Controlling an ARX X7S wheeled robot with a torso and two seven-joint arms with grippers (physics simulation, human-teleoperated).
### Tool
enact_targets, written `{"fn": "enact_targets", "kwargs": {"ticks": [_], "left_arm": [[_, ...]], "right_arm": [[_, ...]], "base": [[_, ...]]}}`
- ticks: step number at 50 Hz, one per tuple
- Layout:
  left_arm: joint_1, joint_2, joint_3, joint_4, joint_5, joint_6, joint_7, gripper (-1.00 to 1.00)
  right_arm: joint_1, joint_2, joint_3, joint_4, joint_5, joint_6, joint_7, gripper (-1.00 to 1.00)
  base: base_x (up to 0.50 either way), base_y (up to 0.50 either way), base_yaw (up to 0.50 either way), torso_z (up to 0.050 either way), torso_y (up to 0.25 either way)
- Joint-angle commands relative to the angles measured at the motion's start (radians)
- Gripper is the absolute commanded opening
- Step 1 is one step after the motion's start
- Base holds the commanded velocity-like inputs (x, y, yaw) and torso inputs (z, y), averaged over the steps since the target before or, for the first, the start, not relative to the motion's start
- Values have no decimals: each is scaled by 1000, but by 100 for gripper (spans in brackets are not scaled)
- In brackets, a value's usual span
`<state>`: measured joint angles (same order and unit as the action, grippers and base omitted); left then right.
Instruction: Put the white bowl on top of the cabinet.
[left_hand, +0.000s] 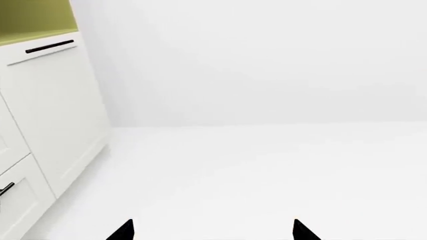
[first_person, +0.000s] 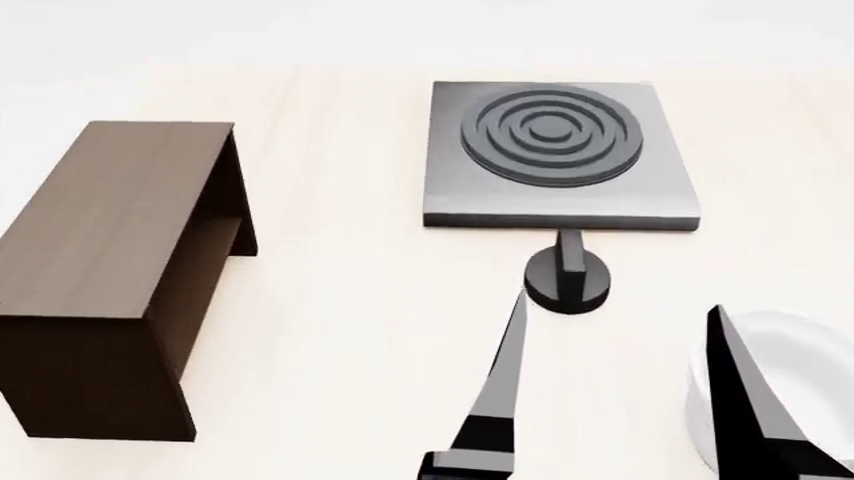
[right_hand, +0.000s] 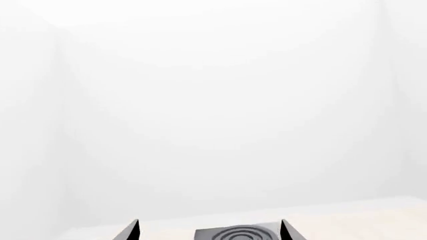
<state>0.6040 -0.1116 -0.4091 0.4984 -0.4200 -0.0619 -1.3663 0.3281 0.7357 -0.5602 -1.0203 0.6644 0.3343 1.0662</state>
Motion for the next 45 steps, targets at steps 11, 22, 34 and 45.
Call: {"fn": "enact_targets", "kwargs": {"ticks": [11, 22, 34, 45], "left_arm": [[-1, -6, 7, -2, -2, 2, -4, 100], [1, -8, 10, -4, -3, 7, -6, 100], [-1, -12, 13, -8, -5, 9, -7, 100], [-2, -13, 17, -11, -6, 12, -6, 100]], "right_arm": [[3, 18, 3, 10, 32, -31, 31, 100], [18, 26, -16, 2, 15, -2, 59, 100], [8, 27, -14, 14, 32, -54, 41, 100], [13, 30, -30, 13, 35, -66, 24, 100]], "base": [[431, 0, 0, 0, 0], [0, 183, 0, 0, 0], [0, 311, 0, 0, 0], [0, 0, 0, 0, 0]]}}
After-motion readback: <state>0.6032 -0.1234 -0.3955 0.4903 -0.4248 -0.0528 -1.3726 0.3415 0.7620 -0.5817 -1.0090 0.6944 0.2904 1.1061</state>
